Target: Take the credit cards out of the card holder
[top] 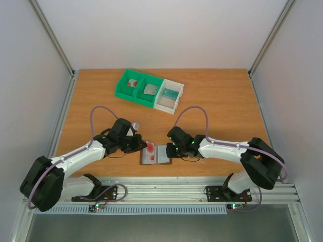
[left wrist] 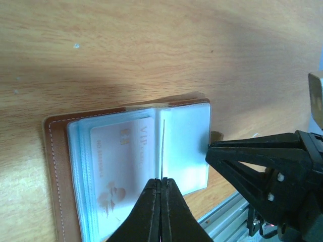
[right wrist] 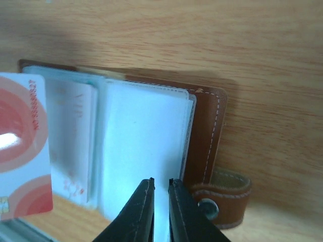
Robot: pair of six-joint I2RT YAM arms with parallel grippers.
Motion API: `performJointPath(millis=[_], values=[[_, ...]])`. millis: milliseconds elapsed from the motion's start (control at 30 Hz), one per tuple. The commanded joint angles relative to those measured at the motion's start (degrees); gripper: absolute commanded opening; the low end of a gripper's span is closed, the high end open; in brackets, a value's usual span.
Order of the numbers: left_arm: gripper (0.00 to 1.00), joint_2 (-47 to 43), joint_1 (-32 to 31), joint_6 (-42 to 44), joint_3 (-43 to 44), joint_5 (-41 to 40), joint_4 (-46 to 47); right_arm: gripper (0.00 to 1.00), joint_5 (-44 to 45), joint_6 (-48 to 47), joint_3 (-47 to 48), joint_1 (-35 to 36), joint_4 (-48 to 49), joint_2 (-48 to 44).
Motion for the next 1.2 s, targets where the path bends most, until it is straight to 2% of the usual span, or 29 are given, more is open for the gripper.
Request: performJointPath(millis=[0, 267, 467, 667, 833, 967, 1167], values=[[0.00, -3.53, -0.11, 4.70, 3.97, -0.26, -6.42, 0.12, 0.46, -6.77, 3.06, -0.67, -5.20, -6.41], [0.00, -8.21, -0.07, 10.71, 8.12, 8.83, -11.01, 0.18, -5.30, -17.65, 8.55, -1.26, -16.10, -18.15], [0.00, -11.45, -0.12, 14.65, 9.94, 19.42, -12.45, 0.20, -12.59, -24.16, 13.07, -1.34, -22.01, -24.22], [0.00, -15.40, -0.08, 16.29, 11.01, 27.24, -12.57, 0.26, -21.24, -25.66, 17.62, -1.51, -24.84, -24.18], [0.00, -16.99, -0.15, 16.15, 10.86, 31.15, -11.10, 0.36, -25.21, -24.42, 19.37, -3.53, -25.32, -24.52], [0.00, -17.60, -0.18, 16.87, 10.90, 32.89, -11.27, 0.40, -32.99, -22.15, 19.17, -6.47, -23.09, -24.38], [0.00, -19.21, -0.21, 16.83, 10.59, 37.31, -9.05, 0.42, -39.25, -23.14, 20.35, -6.71, -22.63, -22.40]])
